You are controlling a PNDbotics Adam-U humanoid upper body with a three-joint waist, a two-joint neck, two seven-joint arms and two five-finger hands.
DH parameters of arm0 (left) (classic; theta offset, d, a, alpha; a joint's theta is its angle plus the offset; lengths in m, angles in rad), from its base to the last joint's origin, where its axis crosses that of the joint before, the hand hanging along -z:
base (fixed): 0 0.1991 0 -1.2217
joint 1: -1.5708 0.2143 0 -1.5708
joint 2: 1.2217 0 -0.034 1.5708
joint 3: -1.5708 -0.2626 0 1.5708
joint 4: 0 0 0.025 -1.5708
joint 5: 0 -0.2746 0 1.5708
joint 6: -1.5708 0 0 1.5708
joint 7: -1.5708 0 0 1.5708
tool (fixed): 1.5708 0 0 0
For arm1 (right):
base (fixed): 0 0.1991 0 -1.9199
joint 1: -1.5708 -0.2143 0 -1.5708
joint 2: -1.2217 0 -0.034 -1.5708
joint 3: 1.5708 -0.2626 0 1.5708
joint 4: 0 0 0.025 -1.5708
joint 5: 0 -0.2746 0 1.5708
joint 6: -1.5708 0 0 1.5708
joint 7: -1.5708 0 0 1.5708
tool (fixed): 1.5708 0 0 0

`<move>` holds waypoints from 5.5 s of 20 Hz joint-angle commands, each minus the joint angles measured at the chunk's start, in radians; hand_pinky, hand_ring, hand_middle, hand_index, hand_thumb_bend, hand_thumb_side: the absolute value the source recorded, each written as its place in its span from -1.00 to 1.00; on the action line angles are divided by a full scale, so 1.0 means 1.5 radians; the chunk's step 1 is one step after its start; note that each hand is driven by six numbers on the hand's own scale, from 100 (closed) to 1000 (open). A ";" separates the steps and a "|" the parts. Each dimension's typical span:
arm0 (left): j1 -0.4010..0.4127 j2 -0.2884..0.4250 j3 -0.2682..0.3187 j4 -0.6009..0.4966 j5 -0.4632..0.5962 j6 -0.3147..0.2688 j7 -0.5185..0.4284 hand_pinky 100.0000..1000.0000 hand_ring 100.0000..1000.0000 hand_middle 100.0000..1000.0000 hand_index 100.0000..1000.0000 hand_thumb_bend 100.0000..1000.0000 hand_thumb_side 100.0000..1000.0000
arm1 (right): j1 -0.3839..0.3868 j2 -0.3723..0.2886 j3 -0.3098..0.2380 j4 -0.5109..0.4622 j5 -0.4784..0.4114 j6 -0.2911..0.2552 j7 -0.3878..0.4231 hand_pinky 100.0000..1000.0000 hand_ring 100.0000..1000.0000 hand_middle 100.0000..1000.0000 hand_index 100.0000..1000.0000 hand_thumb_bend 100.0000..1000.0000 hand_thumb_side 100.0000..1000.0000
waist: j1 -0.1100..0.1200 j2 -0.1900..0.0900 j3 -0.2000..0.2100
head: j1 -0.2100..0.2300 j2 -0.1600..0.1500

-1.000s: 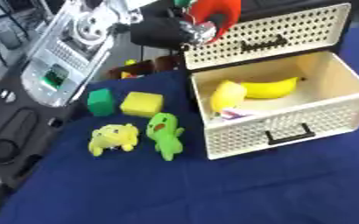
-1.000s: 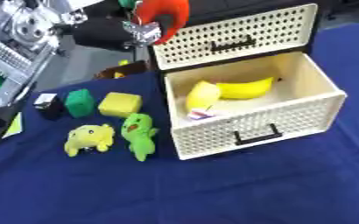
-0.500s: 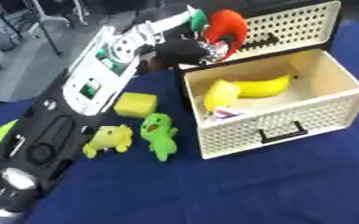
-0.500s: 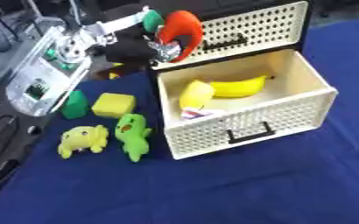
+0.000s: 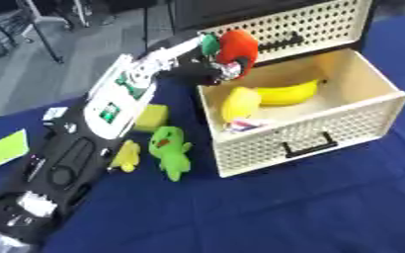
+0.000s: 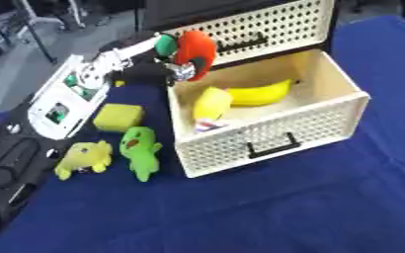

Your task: Pick up objects from table and place into drawer.

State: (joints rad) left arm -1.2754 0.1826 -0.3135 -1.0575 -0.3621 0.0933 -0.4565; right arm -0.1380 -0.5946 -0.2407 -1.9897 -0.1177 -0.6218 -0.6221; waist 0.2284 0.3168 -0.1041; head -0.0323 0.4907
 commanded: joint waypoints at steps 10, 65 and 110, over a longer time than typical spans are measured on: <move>-0.014 -0.009 0.052 0.053 -0.002 -0.130 -0.011 -0.42 0.32 0.52 1.00 0.15 0.90 | -0.012 -0.009 -0.002 -0.007 -0.005 -0.001 -0.004 -0.11 -0.13 -0.32 0.45 -1.00 0.60 | -0.007 -0.005 -0.004 | 0.011 0.000; 0.441 0.108 0.261 -0.628 0.099 -0.208 0.692 -0.35 0.05 0.09 0.48 -0.40 0.49 | 0.306 -0.079 0.157 -0.007 0.804 -0.109 0.074 -0.13 0.00 -0.02 0.42 -1.00 0.71 | -0.112 0.019 0.135 | -0.017 -0.013; 0.539 0.062 0.267 -0.628 0.138 -0.157 0.613 -0.42 -0.03 0.04 0.42 -0.57 0.59 | 0.343 -0.302 0.103 -0.007 0.703 -0.022 0.277 -0.21 0.07 0.21 0.52 -1.00 1.00 | -0.131 0.011 0.136 | -0.130 -0.025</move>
State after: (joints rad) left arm -0.4608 0.2626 0.0775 -1.9814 -0.1592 -0.1454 0.4645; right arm 0.3739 -1.0141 -0.0711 -1.9960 0.9493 -0.6467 -0.2117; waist 0.0353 0.3541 0.0997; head -0.2297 0.4481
